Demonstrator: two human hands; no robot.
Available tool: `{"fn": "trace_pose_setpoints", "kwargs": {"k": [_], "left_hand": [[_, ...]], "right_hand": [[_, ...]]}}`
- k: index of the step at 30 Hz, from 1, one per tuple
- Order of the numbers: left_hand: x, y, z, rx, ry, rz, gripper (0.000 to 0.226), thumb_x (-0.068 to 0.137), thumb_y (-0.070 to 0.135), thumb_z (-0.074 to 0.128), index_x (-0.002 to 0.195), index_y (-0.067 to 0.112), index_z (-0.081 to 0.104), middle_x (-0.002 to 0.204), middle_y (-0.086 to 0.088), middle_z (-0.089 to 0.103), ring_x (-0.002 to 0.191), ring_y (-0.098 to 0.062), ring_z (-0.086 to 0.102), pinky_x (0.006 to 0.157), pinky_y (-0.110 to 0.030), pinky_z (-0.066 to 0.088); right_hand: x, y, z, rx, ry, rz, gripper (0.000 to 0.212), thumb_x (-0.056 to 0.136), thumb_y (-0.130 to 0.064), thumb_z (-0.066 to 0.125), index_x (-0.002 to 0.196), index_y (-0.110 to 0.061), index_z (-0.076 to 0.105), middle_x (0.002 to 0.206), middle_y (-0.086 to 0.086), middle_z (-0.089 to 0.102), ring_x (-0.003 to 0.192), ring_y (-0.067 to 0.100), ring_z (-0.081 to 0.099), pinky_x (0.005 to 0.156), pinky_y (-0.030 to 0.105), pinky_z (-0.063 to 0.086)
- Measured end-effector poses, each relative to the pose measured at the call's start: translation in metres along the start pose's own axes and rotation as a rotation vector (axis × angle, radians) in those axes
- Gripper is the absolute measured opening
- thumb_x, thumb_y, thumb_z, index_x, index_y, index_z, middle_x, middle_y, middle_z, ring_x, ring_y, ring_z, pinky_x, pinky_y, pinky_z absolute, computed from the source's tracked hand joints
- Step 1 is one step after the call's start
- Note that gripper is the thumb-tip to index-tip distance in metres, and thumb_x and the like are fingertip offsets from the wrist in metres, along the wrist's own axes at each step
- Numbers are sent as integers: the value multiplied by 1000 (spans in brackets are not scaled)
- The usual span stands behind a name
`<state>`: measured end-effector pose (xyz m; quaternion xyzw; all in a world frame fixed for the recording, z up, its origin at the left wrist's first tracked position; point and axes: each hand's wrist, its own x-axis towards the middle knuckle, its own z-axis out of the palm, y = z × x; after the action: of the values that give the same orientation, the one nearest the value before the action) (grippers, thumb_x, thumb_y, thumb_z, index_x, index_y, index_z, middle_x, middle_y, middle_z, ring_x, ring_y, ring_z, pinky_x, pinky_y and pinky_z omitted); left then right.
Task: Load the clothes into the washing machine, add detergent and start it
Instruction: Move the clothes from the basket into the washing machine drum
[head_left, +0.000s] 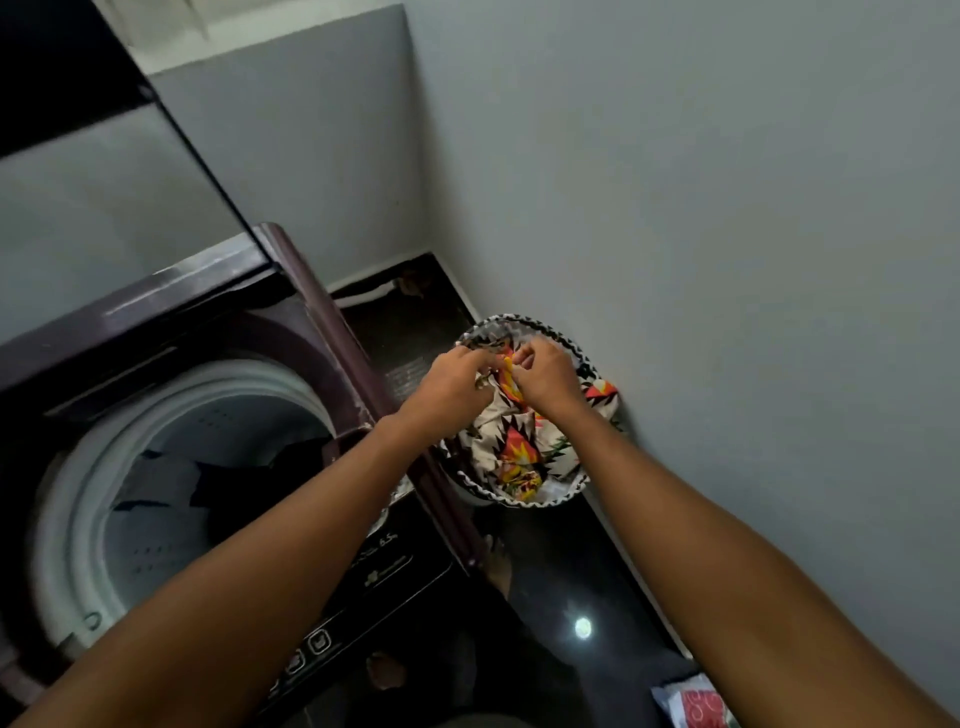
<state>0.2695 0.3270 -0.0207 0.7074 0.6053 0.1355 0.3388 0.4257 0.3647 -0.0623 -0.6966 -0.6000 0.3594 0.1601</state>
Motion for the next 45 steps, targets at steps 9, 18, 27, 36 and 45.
{"fn": "trace_pose_setpoints", "kwargs": {"k": [9, 18, 27, 36, 45], "left_hand": [[44, -2, 66, -11, -238, -132, 46, 91, 19, 62, 136, 21, 50, 138, -8, 43, 127, -24, 44, 102, -33, 41], [44, -12, 89, -37, -230, -121, 42, 93, 18, 57, 134, 25, 52, 130, -3, 45, 114, -18, 49, 89, -25, 41], [46, 1, 78, -125, -156, -173, 88, 82, 14, 72, 154, 25, 23, 147, -7, 34, 136, -20, 37, 101, -21, 32], [31, 44, 43, -516, 61, -216, 72, 75, 11, 68, 137, 31, 39, 112, 3, 62, 104, -17, 63, 86, -41, 57], [15, 69, -45, -548, 313, -195, 31, 84, 19, 62, 114, 24, 59, 96, -1, 68, 87, -15, 66, 72, -36, 58]], "right_hand": [[18, 103, -2, -433, -32, 330, 59, 89, -34, 61, 140, -11, 44, 143, 18, 38, 130, 38, 36, 104, 46, 40], [22, 154, 40, -416, -213, 295, 78, 86, -20, 72, 149, -3, 29, 145, 25, 41, 127, 37, 49, 98, 43, 46], [29, 66, -6, 114, -72, 187, 52, 87, -36, 30, 88, 3, 65, 95, 21, 64, 87, 33, 55, 68, 36, 36], [18, -30, -61, 509, 97, 16, 35, 90, -24, 44, 55, -17, 42, 58, -2, 49, 57, 14, 41, 56, 35, 34], [3, -70, -96, 544, -89, -210, 28, 85, -39, 64, 104, -19, 68, 94, -4, 71, 83, 7, 67, 68, 24, 52]]}}
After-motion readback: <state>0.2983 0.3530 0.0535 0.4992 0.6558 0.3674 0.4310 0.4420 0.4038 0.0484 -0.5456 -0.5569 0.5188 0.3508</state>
